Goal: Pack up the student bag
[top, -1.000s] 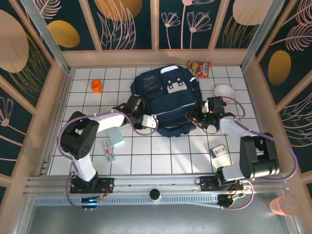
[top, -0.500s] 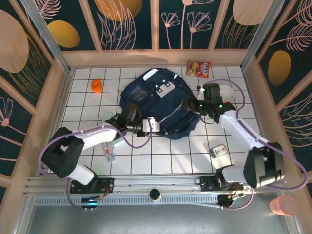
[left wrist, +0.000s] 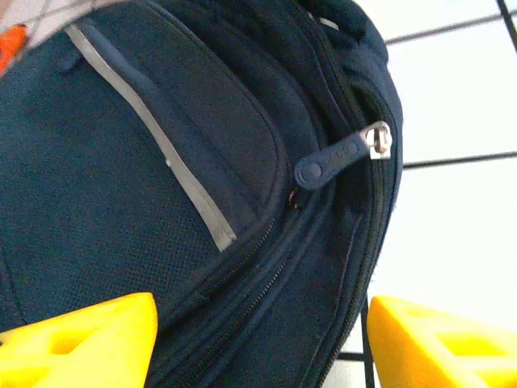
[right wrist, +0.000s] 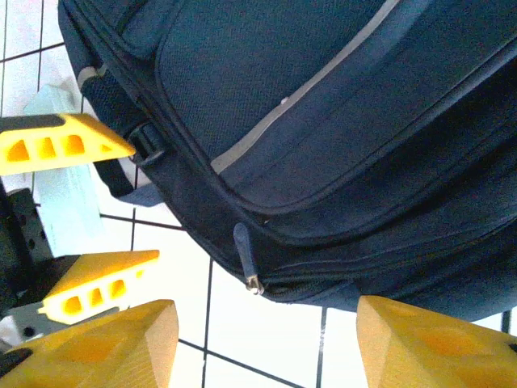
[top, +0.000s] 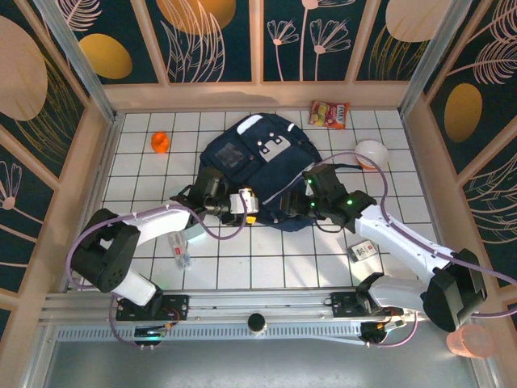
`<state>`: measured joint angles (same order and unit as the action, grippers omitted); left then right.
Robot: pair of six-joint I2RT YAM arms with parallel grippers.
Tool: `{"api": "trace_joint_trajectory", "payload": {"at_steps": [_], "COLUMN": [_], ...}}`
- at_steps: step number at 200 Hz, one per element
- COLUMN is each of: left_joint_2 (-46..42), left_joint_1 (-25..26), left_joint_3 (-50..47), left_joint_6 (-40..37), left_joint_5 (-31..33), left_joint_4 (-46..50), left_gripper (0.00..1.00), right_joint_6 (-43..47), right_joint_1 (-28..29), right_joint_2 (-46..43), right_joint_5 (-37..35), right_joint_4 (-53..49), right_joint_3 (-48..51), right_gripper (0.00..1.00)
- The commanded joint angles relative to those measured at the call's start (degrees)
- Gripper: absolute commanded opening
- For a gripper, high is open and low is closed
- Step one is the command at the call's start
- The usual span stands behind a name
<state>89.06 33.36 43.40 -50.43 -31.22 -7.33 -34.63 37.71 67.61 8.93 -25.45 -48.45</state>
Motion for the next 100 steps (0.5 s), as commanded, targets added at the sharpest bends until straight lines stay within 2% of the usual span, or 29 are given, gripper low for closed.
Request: {"api": "trace_joint_trajectory", "payload": {"at_steps": [1, 29, 47, 77, 81, 92, 100], "left_joint_2": [1.9, 3.6, 4.8, 4.4, 4.1, 2.7, 1.0], "left_joint_1": [0.7, 3.1, 4.5, 5.6, 5.6, 5.8, 5.9], "left_joint_3": [1.9, 0.5, -0.8, -5.3, -5.4, -6.0, -7.3], "left_joint_6": [-12.0, -14.2, -13.8, -7.9, -7.3, -8.3, -8.3], "left_joint_5": [1.0, 2.7, 3.6, 7.4, 7.4, 6.5, 5.9], "left_joint_4": [7.5, 3.7, 0.6, -11.7, -12.0, -11.6, -13.6], "left_gripper": [0.69, 0.69, 0.65, 0.33, 0.27, 0.00, 0.00], "right_joint_6": [-4.1, -5.8, -6.2, -6.1, -6.1, -6.0, -6.2], "right_joint_1": [0.1, -0.1, 0.1, 0.1, 0.1, 0.1, 0.2], "right_joint_2": [0.0, 3.7, 6.5, 9.4, 9.7, 10.5, 11.0], "right_joint_5": [2.3, 0.5, -0.5, -2.8, -2.9, -3.0, -2.7], "right_joint_4": [2.1, -2.0, -4.1, -5.7, -5.7, -5.7, -5.8], "right_joint_3": [0.2, -2.4, -4.6, -6.7, -6.9, -7.5, -7.9], "right_gripper": [0.60, 0.60, 0.60, 0.60, 0.60, 0.60, 0.60]}}
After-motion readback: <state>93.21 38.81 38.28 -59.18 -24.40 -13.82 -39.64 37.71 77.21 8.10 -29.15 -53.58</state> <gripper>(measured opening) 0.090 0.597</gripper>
